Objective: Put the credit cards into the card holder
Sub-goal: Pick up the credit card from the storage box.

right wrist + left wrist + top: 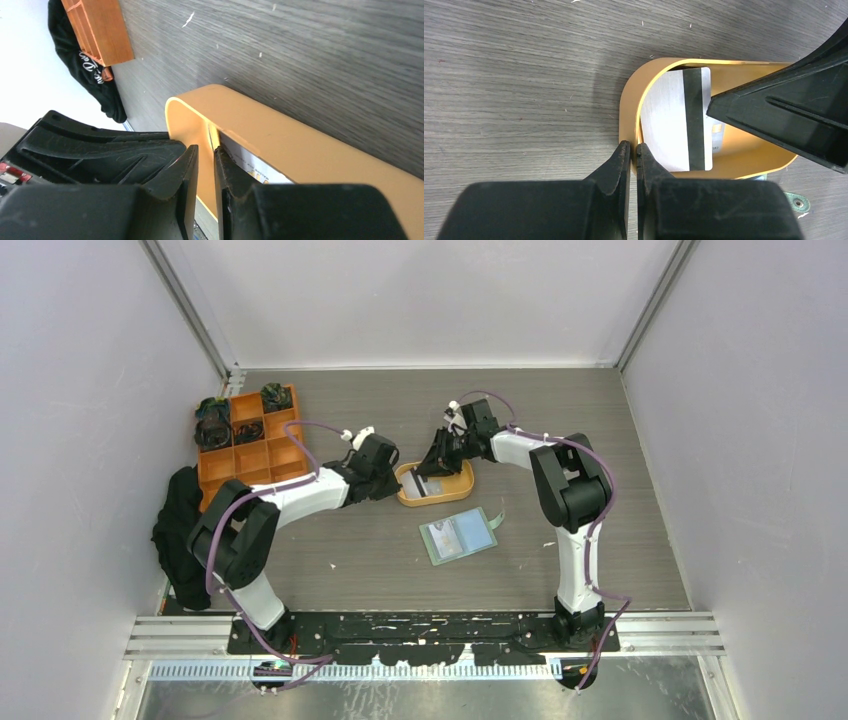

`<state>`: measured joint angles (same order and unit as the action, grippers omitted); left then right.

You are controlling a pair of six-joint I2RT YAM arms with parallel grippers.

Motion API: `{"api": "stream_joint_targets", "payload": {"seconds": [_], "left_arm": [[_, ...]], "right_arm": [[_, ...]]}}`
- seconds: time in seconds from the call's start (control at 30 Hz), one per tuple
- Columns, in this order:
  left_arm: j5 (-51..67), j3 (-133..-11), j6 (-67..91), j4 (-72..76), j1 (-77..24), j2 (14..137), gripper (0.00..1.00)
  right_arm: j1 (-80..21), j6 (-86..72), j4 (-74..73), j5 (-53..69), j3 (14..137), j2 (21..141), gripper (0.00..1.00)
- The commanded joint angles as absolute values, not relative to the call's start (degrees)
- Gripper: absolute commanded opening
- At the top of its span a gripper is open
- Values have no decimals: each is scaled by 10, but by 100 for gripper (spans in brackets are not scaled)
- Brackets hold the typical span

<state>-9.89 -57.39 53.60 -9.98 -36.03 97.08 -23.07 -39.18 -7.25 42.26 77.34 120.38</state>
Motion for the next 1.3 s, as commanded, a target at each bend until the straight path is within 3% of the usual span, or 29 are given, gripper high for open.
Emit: {"api": "stream_joint_targets", "payload": {"seconds": [0.0,0.3,0.53,0.67,0.83,1.0,1.27], "left_arm": [[-101,-603,538,-73,-363,978,0],[-100,-609,538,-78,-362,980,0],[-98,-611,538,-79,-363,981,0],[-94,-610,540,-75,-363,981,0],[-87,-610,548,-68,-362,981,10],[-86,-608,549,-70,-362,969,25],[-98,-584,522,-80,-357,912,31]], "right_arm": [[-245,-400,-59,478,773,1166,24],[-246,-368,-102,457,786,1176,29],[-250,-302,-201,369,826,1186,35],[-250,-314,-195,392,835,1202,35],[-256,-315,-194,413,855,1223,33],[-257,-281,-227,434,873,1237,32],[-241,-268,-213,493,871,1234,29]]}}
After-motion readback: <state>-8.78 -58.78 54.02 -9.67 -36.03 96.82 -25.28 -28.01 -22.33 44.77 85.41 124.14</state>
